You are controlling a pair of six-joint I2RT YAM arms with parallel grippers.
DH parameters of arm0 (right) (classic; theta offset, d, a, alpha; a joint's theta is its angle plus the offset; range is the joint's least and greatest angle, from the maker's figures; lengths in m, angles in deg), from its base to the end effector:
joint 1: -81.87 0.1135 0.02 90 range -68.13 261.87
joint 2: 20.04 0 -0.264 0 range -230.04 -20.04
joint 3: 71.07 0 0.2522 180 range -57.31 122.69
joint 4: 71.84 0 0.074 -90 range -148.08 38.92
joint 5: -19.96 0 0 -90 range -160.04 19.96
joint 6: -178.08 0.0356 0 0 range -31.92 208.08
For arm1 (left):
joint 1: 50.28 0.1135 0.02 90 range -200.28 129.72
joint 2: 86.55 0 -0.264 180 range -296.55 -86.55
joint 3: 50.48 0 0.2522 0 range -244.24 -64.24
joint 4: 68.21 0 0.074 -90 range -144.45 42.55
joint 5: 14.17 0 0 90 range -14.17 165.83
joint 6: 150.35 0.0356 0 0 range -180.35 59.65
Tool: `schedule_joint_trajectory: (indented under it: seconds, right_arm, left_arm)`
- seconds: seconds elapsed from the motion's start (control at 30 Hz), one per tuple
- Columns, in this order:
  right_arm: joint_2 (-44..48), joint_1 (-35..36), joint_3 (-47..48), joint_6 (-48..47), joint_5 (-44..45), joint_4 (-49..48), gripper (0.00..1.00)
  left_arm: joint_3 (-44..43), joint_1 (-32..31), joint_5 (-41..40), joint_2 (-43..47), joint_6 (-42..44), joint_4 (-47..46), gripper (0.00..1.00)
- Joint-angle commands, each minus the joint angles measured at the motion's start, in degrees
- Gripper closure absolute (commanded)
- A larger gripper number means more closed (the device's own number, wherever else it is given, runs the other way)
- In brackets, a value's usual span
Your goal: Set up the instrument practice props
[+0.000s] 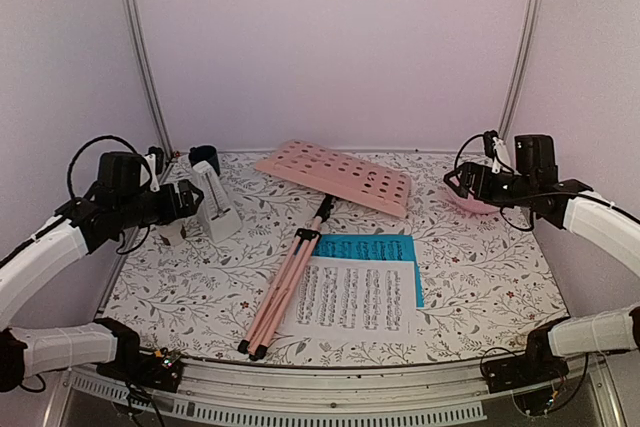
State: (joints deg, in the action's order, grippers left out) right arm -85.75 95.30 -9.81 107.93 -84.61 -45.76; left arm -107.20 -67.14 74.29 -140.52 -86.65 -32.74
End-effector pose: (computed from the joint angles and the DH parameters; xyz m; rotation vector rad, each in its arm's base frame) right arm 0.2472 0.0682 0.2795 -0.0362 2.1448 0.6120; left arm 0.2001 -0.0596 0.2799 -0.1944 2.1612 -0.4087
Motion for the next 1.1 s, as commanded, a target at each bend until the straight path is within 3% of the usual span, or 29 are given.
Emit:
schedule_joint_trajectory:
  seconds: [0.0,0.33,0.47,0.9,1.07]
  right_arm:
    - [-2.1,-0.2,7.7,-3.2,-5.3,1.7,0.01]
    - [-20.0,2.2,26.5,-10.7,-21.7,4.8,0.01]
    - [-29.4,6.2,36.7,-16.4,-22.3,11.8,0.01]
    - [-54.9,14.7,62.5,-32.7,-24.9,27.8,0.00]
    - [-60.8,15.8,67.7,-35.9,-25.4,31.3,0.09]
  left_arm:
    - [0.5,1.0,4.3,-1.7,-4.2,-0.3,0.01]
    - [-2.3,0.3,4.3,-3.8,-4.6,4.9,0.01]
    - [-2.4,0.1,3.8,-3.6,-2.7,6.5,0.01]
    - [3.8,-0.7,19.6,-0.9,-0.3,-3.1,0.01]
    - [4.5,-0.9,20.6,0.6,0.4,-4.1,0.01]
